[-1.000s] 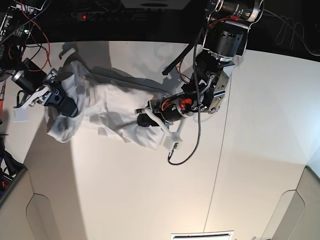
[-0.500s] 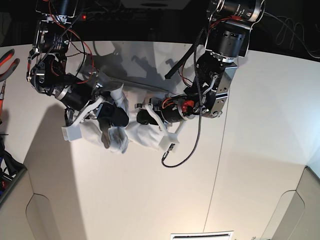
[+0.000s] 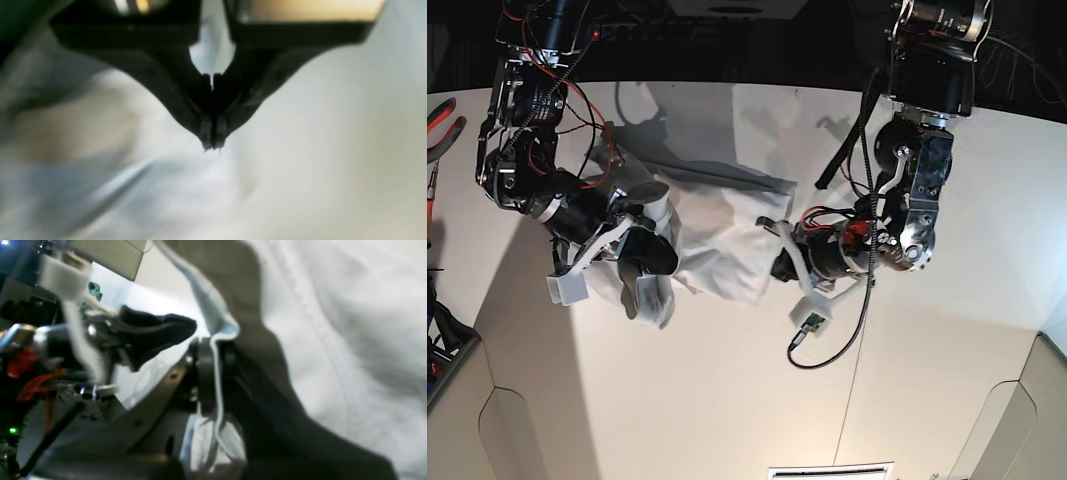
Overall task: Layout the t-shirt on the table in an organized manner, then fold the t-shirt properly
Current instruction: 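Fold the bundle over again with both grippers into a compact square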
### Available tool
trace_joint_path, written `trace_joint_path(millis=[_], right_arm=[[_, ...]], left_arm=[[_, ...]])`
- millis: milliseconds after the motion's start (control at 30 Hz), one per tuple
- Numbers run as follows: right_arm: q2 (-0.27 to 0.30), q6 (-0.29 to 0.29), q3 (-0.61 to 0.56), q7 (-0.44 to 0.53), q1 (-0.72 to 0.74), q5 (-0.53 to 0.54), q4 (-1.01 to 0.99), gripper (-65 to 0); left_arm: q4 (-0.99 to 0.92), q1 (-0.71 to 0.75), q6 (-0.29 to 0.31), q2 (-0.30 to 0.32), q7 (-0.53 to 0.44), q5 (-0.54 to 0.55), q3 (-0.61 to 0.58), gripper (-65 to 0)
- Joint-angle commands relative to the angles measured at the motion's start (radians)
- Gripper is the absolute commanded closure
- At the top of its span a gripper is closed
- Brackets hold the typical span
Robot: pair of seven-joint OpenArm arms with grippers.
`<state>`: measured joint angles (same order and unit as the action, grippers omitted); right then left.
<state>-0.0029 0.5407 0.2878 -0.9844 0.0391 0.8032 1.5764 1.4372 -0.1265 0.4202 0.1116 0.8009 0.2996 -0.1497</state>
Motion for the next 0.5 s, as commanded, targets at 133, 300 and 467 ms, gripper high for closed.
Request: trace_joint_path(millis=[133, 300, 467], right_arm=[[0.0, 0.005, -0.054, 0.04, 0.019, 0.014, 0.019, 0.0], [-0.001, 0.001, -0.161, 0.127, 0.019, -0.106, 0.018, 0.0], [-0.001, -0.095, -0.272, 0.216, 0.019, -0.236, 0.018, 0.0]], left_arm=[[0.016, 0.055, -0.08, 0.056, -0.079, -0.057, 0.0, 0.0], [0.016, 0.111, -0.08, 0.052, -0.114, -0.052, 0.0, 0.0], [0.016, 0.133, -0.072, 0.052, -0.128, -0.028, 0.0, 0.0]])
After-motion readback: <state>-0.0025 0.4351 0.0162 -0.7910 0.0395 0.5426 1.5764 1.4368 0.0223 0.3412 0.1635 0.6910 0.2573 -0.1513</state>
